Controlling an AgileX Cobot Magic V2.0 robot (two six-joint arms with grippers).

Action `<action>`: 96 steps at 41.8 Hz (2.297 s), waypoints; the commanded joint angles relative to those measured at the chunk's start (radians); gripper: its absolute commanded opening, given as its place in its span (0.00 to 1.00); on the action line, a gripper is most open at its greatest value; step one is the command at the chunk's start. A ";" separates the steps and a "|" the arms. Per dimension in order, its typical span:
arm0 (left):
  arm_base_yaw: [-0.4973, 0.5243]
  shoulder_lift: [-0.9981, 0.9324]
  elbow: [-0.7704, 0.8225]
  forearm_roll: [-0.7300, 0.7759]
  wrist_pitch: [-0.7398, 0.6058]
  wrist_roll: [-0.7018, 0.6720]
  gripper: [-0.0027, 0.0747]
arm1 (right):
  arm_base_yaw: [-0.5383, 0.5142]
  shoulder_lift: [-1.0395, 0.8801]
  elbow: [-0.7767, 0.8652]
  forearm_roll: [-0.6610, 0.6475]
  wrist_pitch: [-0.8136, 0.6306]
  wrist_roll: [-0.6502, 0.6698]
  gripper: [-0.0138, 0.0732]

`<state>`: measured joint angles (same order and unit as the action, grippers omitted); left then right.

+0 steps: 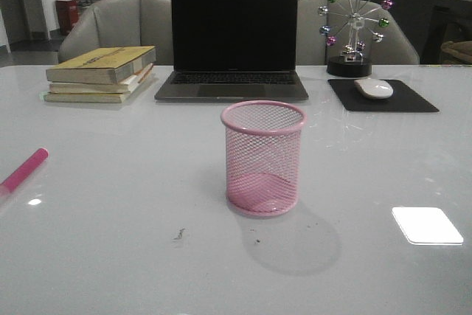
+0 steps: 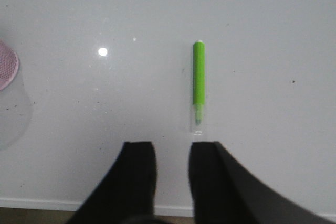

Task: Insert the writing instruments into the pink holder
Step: 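Lower the right gripper onto the green marker and grasp it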

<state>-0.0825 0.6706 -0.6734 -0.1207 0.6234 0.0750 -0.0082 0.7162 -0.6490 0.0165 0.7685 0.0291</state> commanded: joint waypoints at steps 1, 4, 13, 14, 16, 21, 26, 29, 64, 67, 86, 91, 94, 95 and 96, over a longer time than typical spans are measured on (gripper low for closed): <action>0.000 0.025 -0.034 -0.006 -0.078 -0.002 0.70 | -0.004 0.037 -0.028 0.005 -0.054 0.002 0.75; -0.001 0.030 -0.034 -0.009 -0.078 0.016 0.76 | -0.004 0.062 -0.028 0.002 -0.053 0.002 0.77; -0.164 0.030 -0.034 -0.052 -0.130 0.056 0.76 | -0.054 0.210 -0.085 -0.001 -0.049 0.003 0.77; -0.180 0.030 -0.034 -0.048 -0.132 0.056 0.76 | -0.064 0.231 -0.095 -0.001 -0.048 0.003 0.77; -0.244 0.030 -0.034 -0.048 -0.134 0.056 0.76 | -0.087 0.281 -0.116 -0.001 -0.043 0.003 0.77; -0.370 0.030 -0.034 -0.048 -0.148 0.056 0.76 | -0.131 0.416 -0.172 0.008 -0.033 0.003 0.77; -0.474 0.030 -0.034 -0.048 -0.186 0.056 0.76 | -0.135 0.572 -0.244 0.008 -0.037 -0.003 0.77; -0.512 0.030 -0.034 -0.048 -0.204 0.056 0.76 | -0.135 0.657 -0.290 0.008 -0.033 -0.003 0.77; -0.545 0.030 -0.034 -0.048 -0.213 0.056 0.76 | -0.132 1.179 -0.661 0.010 -0.012 -0.090 0.65; -0.545 0.030 -0.034 -0.048 -0.213 0.056 0.76 | -0.132 1.194 -0.673 0.010 -0.008 -0.091 0.62; -0.545 0.030 -0.034 -0.048 -0.213 0.056 0.76 | -0.132 1.194 -0.682 0.010 -0.010 -0.093 0.43; -0.545 0.030 -0.034 -0.048 -0.213 0.056 0.76 | -0.132 1.167 -0.682 0.010 -0.009 -0.093 0.43; -0.545 0.030 -0.034 -0.048 -0.213 0.056 0.76 | -0.132 1.134 -0.679 0.011 -0.024 -0.093 0.43; -0.545 0.030 -0.034 -0.048 -0.213 0.056 0.76 | -0.132 1.116 -0.674 0.012 -0.032 -0.093 0.43; -0.545 0.030 -0.034 -0.048 -0.213 0.056 0.76 | -0.132 1.097 -0.670 0.012 -0.043 -0.093 0.43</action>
<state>-0.6214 0.6986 -0.6734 -0.1557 0.4934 0.1307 -0.1393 1.9262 -1.3002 0.0246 0.7685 -0.0522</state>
